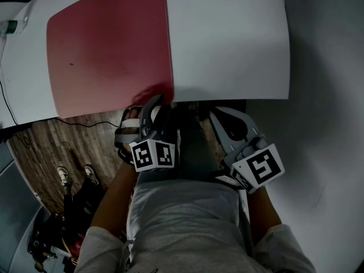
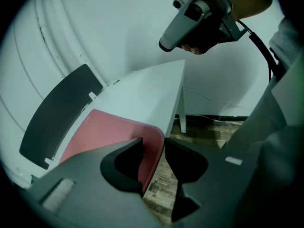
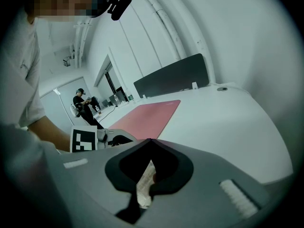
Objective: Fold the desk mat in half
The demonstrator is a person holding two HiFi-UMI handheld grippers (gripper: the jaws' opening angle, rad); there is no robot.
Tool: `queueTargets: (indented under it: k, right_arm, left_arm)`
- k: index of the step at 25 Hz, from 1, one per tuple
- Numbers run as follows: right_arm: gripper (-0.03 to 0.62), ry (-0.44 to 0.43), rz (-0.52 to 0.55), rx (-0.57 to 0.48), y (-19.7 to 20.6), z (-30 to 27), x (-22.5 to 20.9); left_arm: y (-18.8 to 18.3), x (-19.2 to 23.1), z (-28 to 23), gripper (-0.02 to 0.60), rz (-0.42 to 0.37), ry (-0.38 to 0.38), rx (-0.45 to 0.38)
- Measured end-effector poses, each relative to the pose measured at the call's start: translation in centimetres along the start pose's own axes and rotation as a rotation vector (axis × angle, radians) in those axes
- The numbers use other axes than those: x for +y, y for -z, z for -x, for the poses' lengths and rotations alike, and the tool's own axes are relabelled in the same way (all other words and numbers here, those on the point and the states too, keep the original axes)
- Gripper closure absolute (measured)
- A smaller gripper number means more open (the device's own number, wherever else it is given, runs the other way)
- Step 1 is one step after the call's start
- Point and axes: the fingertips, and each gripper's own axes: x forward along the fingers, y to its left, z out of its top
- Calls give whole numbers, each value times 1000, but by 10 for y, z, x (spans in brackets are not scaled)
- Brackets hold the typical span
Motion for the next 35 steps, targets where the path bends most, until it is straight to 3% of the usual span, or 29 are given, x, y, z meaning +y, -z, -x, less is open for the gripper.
queueTargets:
  k: [8,13,23,35]
  right_arm:
    - [588,-8,1,-2,-1,-1,-3]
    - [588,-24,18,-2,-4,-4,1]
    - [588,-40,33,14,-10,-10,3]
    - [588,-77,95,22,-28,-12,13]
  left_arm:
    - [1,-3,2,443,52,65,-41]
    - [-4,3,12,531,137,57,-83]
    - [-9,15,23,545,243,51,-105]
    - [-16,35,47,546,306,1,-128]
